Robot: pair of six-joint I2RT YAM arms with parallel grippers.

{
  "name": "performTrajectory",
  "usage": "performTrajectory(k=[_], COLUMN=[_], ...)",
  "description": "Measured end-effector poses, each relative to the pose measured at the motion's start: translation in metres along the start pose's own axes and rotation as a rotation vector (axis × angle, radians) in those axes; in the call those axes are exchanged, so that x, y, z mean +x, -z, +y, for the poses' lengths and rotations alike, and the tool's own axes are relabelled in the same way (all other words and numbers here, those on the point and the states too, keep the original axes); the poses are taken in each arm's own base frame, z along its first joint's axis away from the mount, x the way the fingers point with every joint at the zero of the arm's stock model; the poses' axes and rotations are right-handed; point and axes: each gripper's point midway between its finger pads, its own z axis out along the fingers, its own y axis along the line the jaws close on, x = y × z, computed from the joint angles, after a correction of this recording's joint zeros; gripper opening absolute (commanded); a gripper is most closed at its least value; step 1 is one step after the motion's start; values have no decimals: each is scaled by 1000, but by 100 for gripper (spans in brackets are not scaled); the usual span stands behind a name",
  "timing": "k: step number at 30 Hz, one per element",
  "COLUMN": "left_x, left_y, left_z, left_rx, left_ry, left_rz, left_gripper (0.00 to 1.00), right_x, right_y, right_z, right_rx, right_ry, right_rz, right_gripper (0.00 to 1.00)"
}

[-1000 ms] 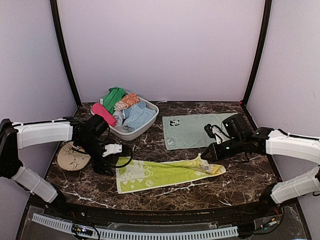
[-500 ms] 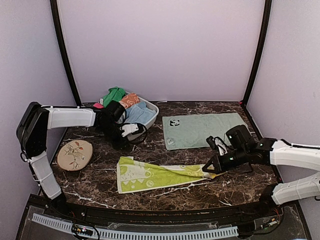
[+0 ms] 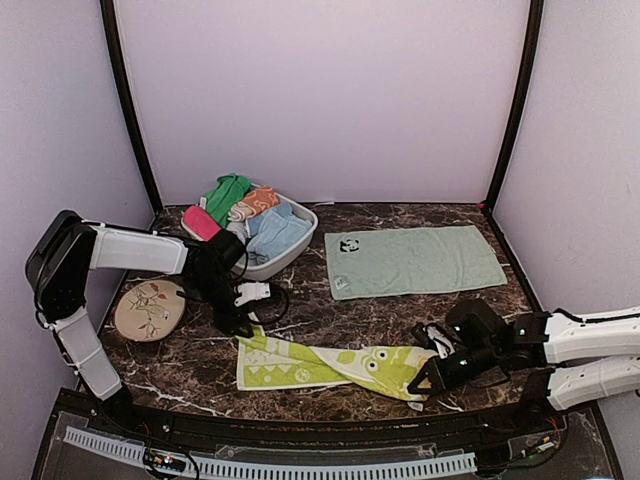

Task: Roll the towels
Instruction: Adjust the towel at the center of the board, then pick up the towel from the center of the board.

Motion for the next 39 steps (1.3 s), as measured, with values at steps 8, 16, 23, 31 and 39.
performTrajectory(k=[8, 16, 23, 31, 39], left_x=[6, 5, -2, -19, -5], left_y=[6, 9, 18, 36, 2], left_z=[-18, -21, -6, 16, 8], left_rx=[33, 35, 86, 123, 234], left_ry=[1, -38, 45, 136, 245], left_rz=[-22, -32, -81, -193, -118], left_gripper=[52, 50, 43, 49, 44], right_x=[3, -5, -16, -19, -19], right_y=[-8, -7, 2, 4, 4], right_z=[-6, 1, 15, 18, 18], right_rx=[34, 30, 1, -4, -5], right_ry=[-15, -6, 14, 19, 25], right_rz=[22, 7, -30, -36, -37], right_gripper=[0, 0, 0, 0, 0])
